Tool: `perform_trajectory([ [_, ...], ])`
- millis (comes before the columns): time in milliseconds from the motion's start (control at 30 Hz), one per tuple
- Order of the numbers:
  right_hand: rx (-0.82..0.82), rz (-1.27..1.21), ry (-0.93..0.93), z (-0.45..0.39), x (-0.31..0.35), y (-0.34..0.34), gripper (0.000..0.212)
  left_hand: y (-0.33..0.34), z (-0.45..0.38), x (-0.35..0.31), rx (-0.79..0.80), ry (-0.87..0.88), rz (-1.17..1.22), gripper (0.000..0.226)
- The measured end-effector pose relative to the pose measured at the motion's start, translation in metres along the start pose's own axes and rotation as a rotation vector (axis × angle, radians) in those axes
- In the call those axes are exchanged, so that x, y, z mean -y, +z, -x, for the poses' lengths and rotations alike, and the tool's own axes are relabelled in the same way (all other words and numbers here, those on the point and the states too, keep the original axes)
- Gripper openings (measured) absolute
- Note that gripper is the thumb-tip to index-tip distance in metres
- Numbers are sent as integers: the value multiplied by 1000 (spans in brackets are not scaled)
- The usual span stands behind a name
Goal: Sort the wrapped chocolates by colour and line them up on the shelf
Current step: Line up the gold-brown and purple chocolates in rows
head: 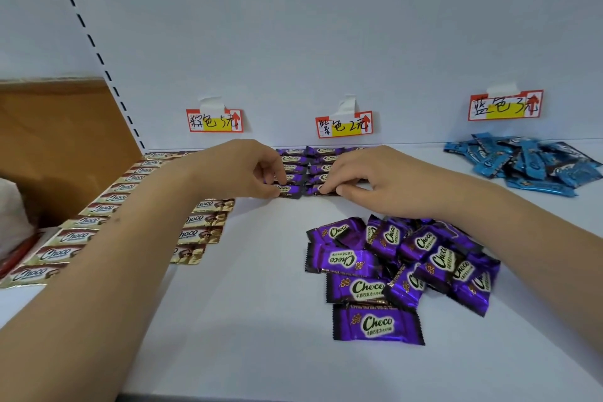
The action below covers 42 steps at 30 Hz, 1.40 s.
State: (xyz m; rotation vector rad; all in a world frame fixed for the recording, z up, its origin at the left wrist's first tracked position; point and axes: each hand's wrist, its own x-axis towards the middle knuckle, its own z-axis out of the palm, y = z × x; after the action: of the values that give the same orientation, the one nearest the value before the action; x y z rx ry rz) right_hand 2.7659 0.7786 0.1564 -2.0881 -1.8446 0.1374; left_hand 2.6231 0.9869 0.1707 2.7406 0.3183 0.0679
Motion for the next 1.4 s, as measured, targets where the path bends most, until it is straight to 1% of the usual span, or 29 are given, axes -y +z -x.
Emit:
perform_trajectory([
  [133,-1,1,4,1,-1,-1,28,1,-1,-2,-8,6,-7,12],
  [233,-71,-7,41,3,-3,-10,22,0,0,-9,-36,41,22,9],
  [300,-120,15,105,8,-6,-22,17,3,-1,-18,-48,90,86,7],
  [367,-118,53,215,14,-12,-38,21,10,-2,-32,-39,149,168,6],
  [433,-51,103,327,19,-16,-52,29,20,-2,-45,-3,198,210,8],
  [500,59,111,421,25,-18,-61,33,30,-2,-53,74,238,221,14],
  [567,192,96,512,32,-18,-69,34,36,-3,-55,143,241,232,19],
  [633,301,95,592,39,-20,-78,36,37,-5,-53,173,233,212,21],
  [767,378,118,718,46,-32,-87,34,34,-3,-51,190,195,183,22],
  [900,470,100,852,48,-39,-83,39,32,-3,-57,216,194,171,20],
  [1000,489,110,854,46,-36,-77,39,31,0,-61,263,188,162,21],
  [1100,488,129,802,44,-30,-75,39,31,1,-63,286,207,151,17],
  [1133,481,131,779,44,-29,-75,36,30,2,-63,294,211,175,16],
  [1233,444,135,713,48,-26,-77,26,30,4,-66,362,190,361,14],
  [1300,348,167,650,47,-24,-76,19,29,4,-65,348,186,427,12],
  [1367,158,151,542,42,-22,-72,14,28,1,-61,270,175,466,12],
  [1400,65,77,483,39,-20,-68,13,27,0,-59,226,160,484,13],
])
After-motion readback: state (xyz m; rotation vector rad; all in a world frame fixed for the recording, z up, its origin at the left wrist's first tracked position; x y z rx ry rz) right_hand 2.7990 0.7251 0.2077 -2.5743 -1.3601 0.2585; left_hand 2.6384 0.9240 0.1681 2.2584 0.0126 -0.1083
